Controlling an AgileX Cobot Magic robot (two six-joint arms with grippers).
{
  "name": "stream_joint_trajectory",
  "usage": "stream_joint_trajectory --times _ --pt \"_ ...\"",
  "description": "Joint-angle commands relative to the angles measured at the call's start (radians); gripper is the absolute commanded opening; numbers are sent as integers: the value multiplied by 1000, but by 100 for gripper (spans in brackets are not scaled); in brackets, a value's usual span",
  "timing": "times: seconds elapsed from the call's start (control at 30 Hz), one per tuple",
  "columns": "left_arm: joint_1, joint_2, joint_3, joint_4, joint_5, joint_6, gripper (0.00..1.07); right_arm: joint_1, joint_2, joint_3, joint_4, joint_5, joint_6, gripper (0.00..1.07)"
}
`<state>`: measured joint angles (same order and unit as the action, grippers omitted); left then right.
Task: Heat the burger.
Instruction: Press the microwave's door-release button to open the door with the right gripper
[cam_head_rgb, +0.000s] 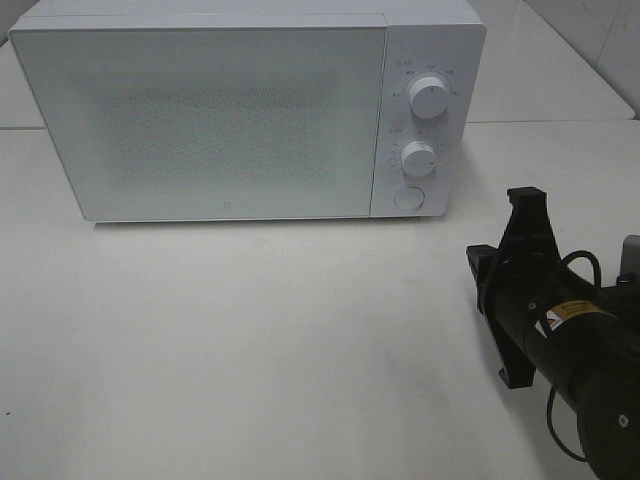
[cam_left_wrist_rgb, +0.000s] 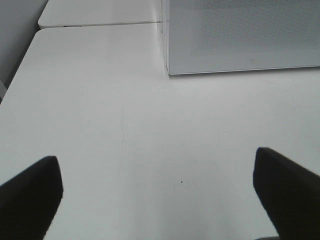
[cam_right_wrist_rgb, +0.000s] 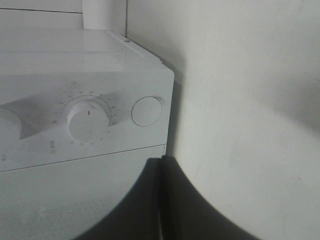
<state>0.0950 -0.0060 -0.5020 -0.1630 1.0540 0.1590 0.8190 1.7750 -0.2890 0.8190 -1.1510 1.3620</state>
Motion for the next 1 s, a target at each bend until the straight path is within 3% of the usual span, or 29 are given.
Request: stream_joint_trajectory --times 0.03,0.53,1.0 --pt "-4 -24 4 -3 -13 -3 98 3 33 -35 -5 24 8 0" --pt "-4 -24 4 -3 -13 -3 98 -18 130 -150 33 61 7 0" --pt "-4 -24 4 -3 -13 -3 98 -171 199 -308 -128 194 -22 0"
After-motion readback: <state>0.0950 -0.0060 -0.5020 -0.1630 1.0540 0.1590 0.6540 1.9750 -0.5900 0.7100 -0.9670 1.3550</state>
